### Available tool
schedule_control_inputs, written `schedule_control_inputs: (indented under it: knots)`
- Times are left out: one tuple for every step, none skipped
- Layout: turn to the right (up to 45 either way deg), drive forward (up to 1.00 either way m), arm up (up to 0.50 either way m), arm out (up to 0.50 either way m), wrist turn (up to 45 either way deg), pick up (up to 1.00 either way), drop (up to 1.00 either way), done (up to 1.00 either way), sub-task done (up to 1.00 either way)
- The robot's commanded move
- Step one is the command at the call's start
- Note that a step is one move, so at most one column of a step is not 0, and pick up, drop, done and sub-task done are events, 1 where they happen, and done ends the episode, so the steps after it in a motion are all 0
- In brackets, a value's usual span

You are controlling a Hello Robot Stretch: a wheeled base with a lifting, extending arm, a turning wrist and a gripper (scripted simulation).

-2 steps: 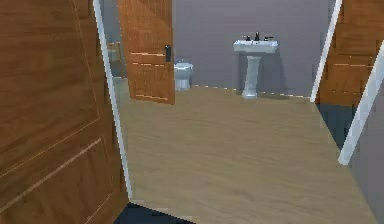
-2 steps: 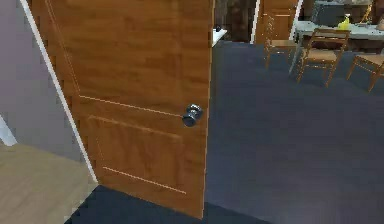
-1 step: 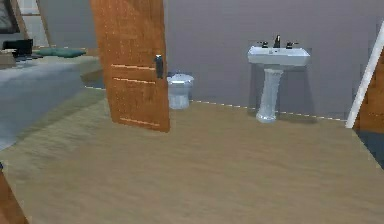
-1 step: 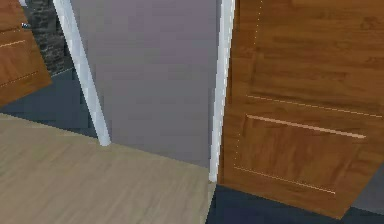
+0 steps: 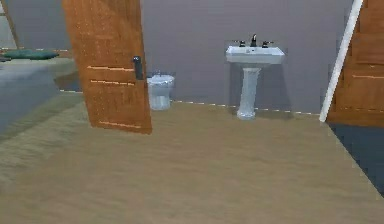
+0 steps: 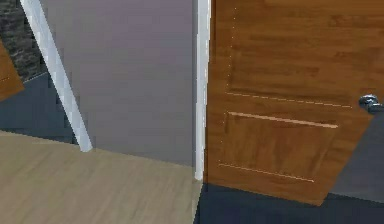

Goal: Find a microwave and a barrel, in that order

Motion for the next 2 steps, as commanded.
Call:
schedule_control_inputs:
  knots:
    - [0.0, 0.50, 0.00, 0.00, 0.0, 0.00, 0.00, 0.00, 0.00]
    - [-36.0, 0.00, 0.00, 0.00, 0.0, 0.00, 0.00, 0.00, 0.00]
